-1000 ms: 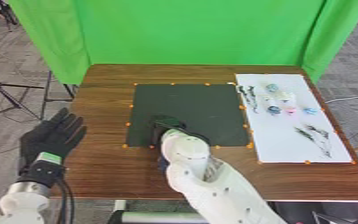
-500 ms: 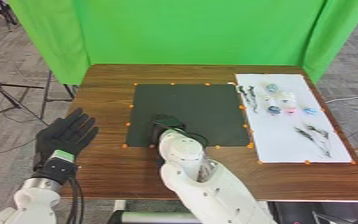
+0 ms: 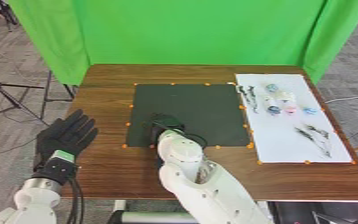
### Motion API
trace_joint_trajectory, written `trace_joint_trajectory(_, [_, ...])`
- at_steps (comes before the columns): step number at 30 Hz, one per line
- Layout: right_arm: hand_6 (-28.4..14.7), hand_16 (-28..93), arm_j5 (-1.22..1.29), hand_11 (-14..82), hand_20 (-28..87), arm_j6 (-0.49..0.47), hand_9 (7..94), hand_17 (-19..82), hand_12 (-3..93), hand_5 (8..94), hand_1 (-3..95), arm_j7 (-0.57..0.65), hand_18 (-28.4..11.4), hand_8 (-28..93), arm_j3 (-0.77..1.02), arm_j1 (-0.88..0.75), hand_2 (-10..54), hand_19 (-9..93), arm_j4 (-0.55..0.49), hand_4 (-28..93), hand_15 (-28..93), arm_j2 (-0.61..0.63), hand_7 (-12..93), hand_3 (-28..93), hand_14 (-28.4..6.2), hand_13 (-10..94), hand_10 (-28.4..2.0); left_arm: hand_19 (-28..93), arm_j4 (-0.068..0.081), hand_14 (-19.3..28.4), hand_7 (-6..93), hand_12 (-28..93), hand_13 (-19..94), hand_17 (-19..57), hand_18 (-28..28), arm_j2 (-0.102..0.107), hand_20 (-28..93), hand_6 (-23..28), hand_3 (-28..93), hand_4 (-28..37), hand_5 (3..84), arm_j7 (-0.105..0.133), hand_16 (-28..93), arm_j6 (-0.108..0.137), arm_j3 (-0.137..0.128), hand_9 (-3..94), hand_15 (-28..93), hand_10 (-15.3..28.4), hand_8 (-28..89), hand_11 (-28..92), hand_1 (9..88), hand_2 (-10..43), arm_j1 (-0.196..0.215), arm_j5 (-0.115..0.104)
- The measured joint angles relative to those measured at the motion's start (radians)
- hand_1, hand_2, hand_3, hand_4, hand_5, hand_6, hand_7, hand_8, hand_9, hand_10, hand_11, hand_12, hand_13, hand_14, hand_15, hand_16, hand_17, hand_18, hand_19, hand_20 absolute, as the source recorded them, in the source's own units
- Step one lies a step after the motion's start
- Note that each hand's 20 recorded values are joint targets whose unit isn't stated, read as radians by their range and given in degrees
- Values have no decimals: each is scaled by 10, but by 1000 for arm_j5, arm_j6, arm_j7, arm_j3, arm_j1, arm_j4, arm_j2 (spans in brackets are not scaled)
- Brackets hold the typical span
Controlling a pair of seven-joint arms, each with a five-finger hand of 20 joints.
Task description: Arrange flowers
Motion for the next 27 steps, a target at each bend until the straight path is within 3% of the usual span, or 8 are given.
trace_joint_trajectory(3, [-66, 340, -5, 388, 400, -5, 826, 516, 324, 657, 338, 2, -222, 114, 0, -2, -95, 932, 0, -182, 553, -2, 533, 738, -114, 791, -144, 415, -1, 162, 218, 129, 310, -21, 147, 0, 95, 73, 762, -246, 445, 0, -81, 2, 0, 422, 456, 148, -105, 250, 280, 177, 0, 0])
trace_joint_trajectory(5, [-75, 337, -12, 385, 399, -9, 821, 516, 321, 662, 305, 2, -221, -109, 2, -2, -95, 932, 0, -198, 553, -5, 553, 737, -117, 789, -148, 416, -1, 162, 219, 130, 310, -21, 147, 0, 95, 73, 760, -253, 444, 0, -81, 3, 0, 421, 456, 148, -106, 251, 279, 176, 0, 0])
trace_joint_trajectory(6, [-76, 336, -15, 382, 398, -12, 818, 517, 319, 660, 295, 2, -221, -129, 3, -2, -95, 932, -2, -202, 552, -7, 543, 730, -118, 788, -150, 416, -1, 162, 219, 130, 309, -21, 147, 0, 95, 73, 760, -255, 444, 1, -81, 4, 0, 421, 457, 148, -106, 252, 278, 175, 0, -1])
trace_joint_trajectory(11, [-71, 312, -16, 337, 358, -38, 810, 494, 293, 675, 260, 0, -232, -118, 11, -1, -95, 932, -23, -194, 522, -11, 433, 696, -132, 773, -163, 420, -3, 162, 222, 132, 308, -22, 148, 0, 95, 74, 758, -264, 445, 3, -80, 12, 0, 419, 461, 148, -106, 256, 274, 173, 3, -9])
trace_joint_trajectory(13, [-79, 295, -21, 312, 347, -54, 804, 486, 277, 691, 252, -5, -237, -83, 11, -1, -95, 932, -32, -188, 505, -10, 312, 688, -140, 763, -170, 424, -7, 162, 223, 134, 307, -24, 150, -1, 97, 75, 755, -267, 445, 3, -79, 17, -1, 419, 463, 147, -107, 258, 273, 173, 4, -17])
trace_joint_trajectory(21, [-86, 275, -71, 259, 285, -101, 780, 520, 245, 671, 257, -30, -207, -71, 17, 1, -95, 932, -85, -189, 493, 6, 210, 669, -132, 762, -179, 425, -17, 163, 224, 133, 306, -26, 151, -8, 95, 75, 751, -269, 444, 24, -81, 5, -14, 418, 465, 149, -108, 262, 270, 171, 19, -34])
trace_joint_trajectory(25, [-99, 272, -214, 221, 286, 3, 718, 503, 223, 616, 252, -113, -218, -70, 9, -6, -95, 932, -161, -204, 501, 73, 173, 683, -142, 722, -194, 424, -34, 163, 224, 133, 305, -26, 151, -19, 94, 75, 751, -269, 443, 70, -81, -11, -38, 418, 464, 150, -107, 261, 270, 169, 52, -30])
trace_joint_trajectory(27, [-126, 239, -283, 163, 274, 122, 584, 457, 185, 524, 249, -145, -252, -69, 21, -26, -95, 930, -220, -218, 520, 123, 133, 714, -170, 640, -222, 424, -44, 163, 223, 133, 305, -26, 151, -27, 94, 75, 747, -272, 442, 82, -81, -21, -56, 418, 463, 149, -108, 261, 272, 170, 73, -22])
